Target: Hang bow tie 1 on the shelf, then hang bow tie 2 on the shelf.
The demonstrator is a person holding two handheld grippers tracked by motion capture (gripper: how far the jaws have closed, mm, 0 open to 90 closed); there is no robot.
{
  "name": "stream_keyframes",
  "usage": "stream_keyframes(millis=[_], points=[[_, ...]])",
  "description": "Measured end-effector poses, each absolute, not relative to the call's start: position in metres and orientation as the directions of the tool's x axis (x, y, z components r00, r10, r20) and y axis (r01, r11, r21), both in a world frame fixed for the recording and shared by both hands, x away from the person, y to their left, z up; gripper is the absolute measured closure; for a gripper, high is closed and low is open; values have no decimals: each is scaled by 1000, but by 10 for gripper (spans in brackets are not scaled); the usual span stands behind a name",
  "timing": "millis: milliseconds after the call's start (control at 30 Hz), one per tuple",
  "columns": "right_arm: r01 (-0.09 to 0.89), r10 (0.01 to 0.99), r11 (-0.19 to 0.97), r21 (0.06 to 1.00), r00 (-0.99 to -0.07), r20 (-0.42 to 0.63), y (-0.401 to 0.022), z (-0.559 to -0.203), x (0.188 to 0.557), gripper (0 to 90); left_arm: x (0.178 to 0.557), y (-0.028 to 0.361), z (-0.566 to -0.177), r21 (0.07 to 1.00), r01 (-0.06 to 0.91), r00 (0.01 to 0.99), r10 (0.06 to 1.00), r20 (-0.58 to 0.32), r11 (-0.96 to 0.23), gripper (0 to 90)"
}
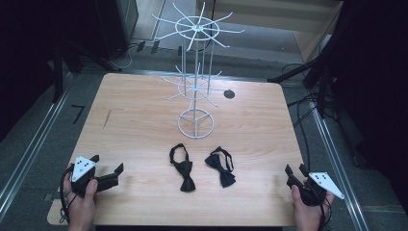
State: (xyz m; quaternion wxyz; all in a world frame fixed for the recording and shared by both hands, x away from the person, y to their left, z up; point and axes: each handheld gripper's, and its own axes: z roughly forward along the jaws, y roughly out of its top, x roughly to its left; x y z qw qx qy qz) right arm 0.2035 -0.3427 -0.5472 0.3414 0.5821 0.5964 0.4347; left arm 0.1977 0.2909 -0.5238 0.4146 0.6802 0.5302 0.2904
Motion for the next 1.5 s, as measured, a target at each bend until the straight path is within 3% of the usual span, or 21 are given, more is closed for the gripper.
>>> stream_keyframes(millis=[833,1067,1500], points=[[370,964,-27,929,-238,123,-288,-518,203,440,201,291,-524,864,495,277,959,-56,-92,74],[377,962,-43,925,-235,141,-287,-516,201,418,201,291,-524,864,494,275,960,-56,-91,74],[373,934,35,927,-341,102,-245,-504,202,449,201,291,-524,861,500,275,960,-58,-91,74]])
